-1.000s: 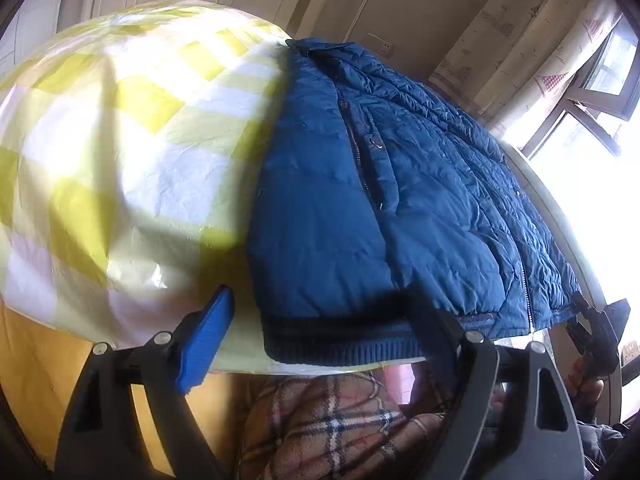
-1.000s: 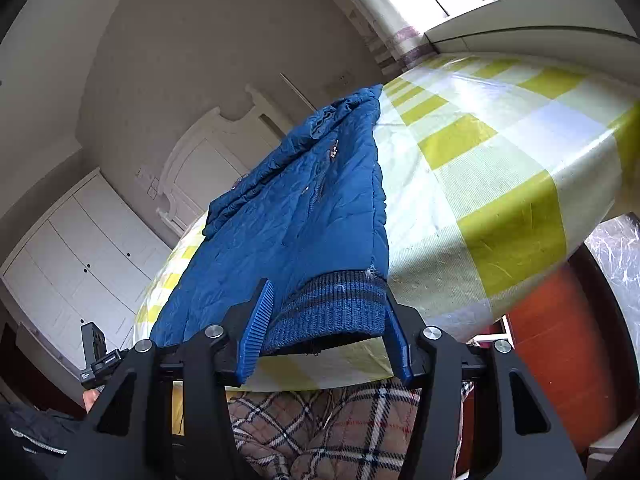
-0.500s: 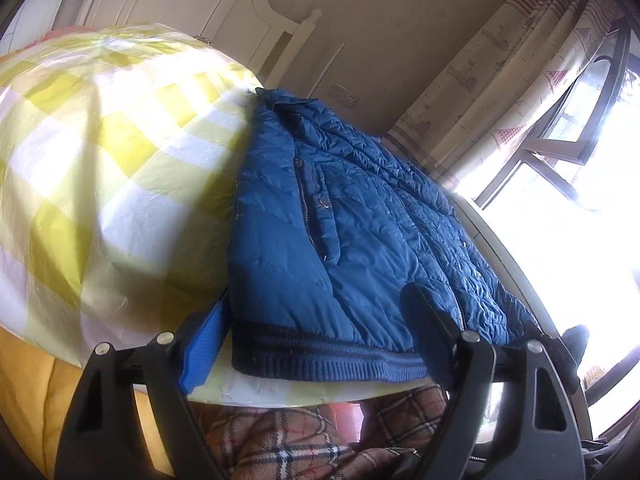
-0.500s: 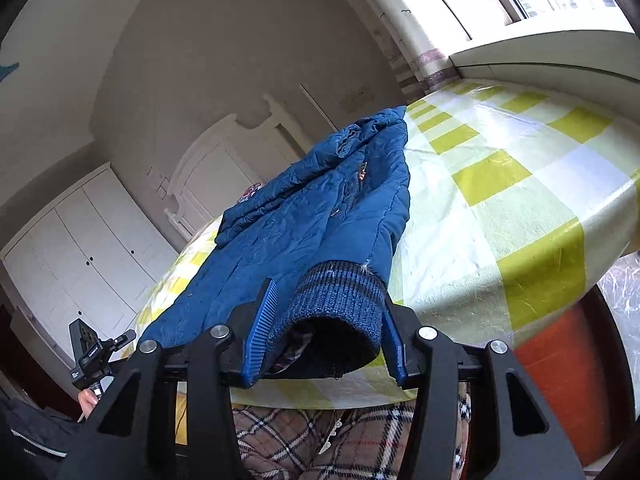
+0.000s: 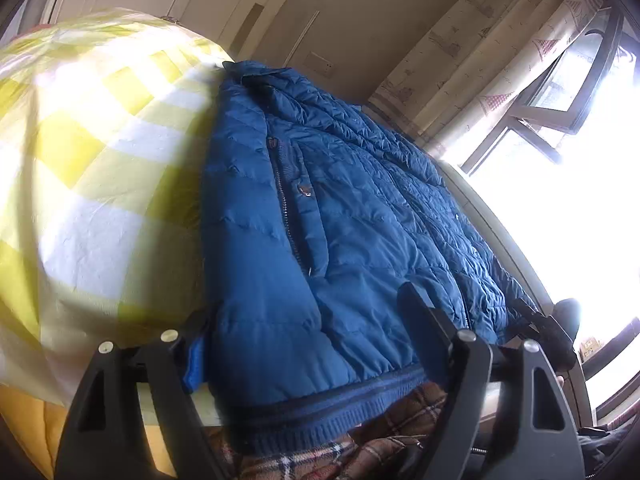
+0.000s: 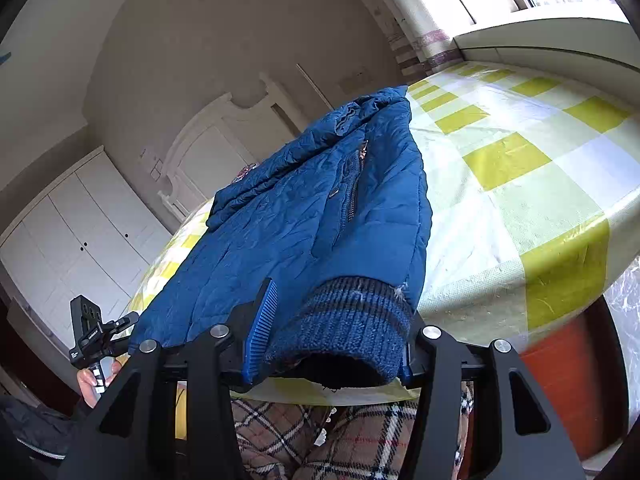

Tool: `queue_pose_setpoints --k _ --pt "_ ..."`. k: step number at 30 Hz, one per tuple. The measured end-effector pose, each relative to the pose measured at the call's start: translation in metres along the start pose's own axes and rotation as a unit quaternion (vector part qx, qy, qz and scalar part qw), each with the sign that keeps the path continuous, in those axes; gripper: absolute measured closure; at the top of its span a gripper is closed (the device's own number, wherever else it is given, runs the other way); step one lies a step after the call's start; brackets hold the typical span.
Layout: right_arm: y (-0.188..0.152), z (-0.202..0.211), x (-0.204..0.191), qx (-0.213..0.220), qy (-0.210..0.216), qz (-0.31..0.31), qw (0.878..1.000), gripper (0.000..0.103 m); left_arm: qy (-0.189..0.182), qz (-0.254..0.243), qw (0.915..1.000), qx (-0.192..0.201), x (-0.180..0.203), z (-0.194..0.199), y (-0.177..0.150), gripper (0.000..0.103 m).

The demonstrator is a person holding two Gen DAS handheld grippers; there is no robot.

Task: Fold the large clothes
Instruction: 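Lift the hem with both tools and fold it toward the collar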

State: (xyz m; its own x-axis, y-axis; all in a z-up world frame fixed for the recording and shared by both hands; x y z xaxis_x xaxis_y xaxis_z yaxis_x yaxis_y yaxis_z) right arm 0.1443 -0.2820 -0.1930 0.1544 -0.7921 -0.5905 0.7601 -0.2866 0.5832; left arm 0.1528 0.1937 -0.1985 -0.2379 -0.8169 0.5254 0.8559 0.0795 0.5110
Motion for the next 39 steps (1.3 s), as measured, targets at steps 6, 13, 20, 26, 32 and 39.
queue_pose_setpoints --k 6,13,20,26,32,39 --pt "0.011 -0.008 0.003 0.002 0.019 -0.024 1.0 0.051 -0.087 0.071 0.9936 0.004 -0.02 0.002 0.013 0.038" --pt "0.013 -0.009 0.007 -0.004 -0.021 -0.025 0.999 0.079 -0.01 0.027 0.9994 -0.021 -0.006 -0.025 0.026 0.084" --pt "-0.034 0.037 -0.058 -0.025 0.04 0.061 0.997 0.086 -0.095 0.043 0.9944 0.02 -0.022 0.065 -0.009 0.096" --pt "-0.07 0.093 -0.126 -0.01 0.114 0.127 0.985 0.086 -0.196 0.051 0.9751 0.089 -0.016 0.154 -0.047 0.096" --pt "0.039 0.097 -0.172 0.034 0.108 0.133 0.985 0.086 -0.257 0.053 0.955 0.137 -0.002 0.173 0.031 0.091" --pt "0.212 -0.022 -0.133 -0.008 0.1 -0.045 0.994 0.067 -0.225 0.184 0.9463 0.141 -0.026 0.082 0.22 0.061"
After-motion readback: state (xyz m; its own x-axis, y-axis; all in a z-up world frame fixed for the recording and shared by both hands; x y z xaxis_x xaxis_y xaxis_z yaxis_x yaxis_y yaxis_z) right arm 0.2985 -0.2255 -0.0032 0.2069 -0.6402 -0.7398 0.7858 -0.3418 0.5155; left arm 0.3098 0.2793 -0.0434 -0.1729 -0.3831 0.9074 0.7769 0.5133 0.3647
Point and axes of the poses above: each gripper's, at about its wrist camera, not at the fingertips, and z roughly against the way its jaws point, x to its right, y to its top, the point moved 10 cm from there along -z, roughly the way its jaws point, and after that the axes turned 14 degrees about -x, right-handed, at the moved point
